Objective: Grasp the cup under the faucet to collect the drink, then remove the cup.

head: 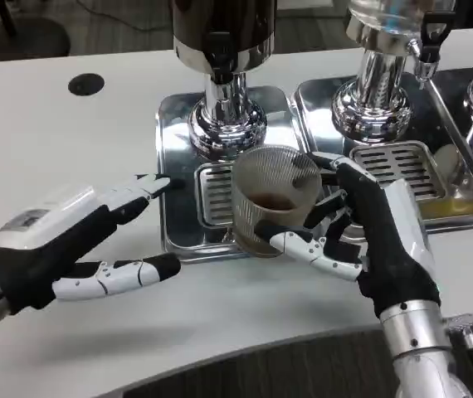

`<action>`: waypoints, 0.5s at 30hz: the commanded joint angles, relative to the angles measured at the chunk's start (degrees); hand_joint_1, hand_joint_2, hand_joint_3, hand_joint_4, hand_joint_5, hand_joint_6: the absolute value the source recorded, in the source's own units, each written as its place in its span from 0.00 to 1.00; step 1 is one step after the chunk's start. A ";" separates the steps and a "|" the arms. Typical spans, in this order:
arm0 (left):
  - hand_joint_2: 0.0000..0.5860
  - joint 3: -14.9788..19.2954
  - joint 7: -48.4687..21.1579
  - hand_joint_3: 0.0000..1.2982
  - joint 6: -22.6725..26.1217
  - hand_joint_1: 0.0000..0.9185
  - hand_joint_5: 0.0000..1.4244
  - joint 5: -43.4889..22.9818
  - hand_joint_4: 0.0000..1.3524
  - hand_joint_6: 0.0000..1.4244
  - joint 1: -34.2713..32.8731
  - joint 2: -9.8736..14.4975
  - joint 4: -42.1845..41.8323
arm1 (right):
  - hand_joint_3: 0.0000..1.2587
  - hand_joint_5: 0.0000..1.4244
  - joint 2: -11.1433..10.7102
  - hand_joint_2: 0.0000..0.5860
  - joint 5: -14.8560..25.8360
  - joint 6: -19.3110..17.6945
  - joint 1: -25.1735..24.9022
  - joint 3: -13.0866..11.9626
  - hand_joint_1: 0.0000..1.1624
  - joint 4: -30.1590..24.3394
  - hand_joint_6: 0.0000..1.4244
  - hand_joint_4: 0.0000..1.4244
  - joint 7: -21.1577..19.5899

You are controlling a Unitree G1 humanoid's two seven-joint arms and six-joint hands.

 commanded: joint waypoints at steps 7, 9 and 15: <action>0.25 0.46 0.52 0.04 0.66 0.00 0.00 0.54 0.00 0.08 0.67 0.70 -0.25 | 0.40 0.53 0.34 0.34 0.87 -0.80 -0.72 -0.43 0.59 -1.02 0.71 0.39 -0.04; 0.25 0.44 0.46 0.04 0.72 0.00 0.00 0.45 0.00 0.08 0.72 0.68 -0.24 | 0.40 0.53 0.33 0.34 0.55 -0.80 -0.86 -0.39 0.59 -0.94 0.71 0.39 -0.27; 0.24 0.38 0.28 0.04 0.86 0.00 0.00 0.14 0.00 0.08 0.71 0.60 0.01 | 0.40 0.53 0.25 0.35 0.55 -0.87 -1.04 -0.43 0.59 -0.77 0.71 0.39 -0.14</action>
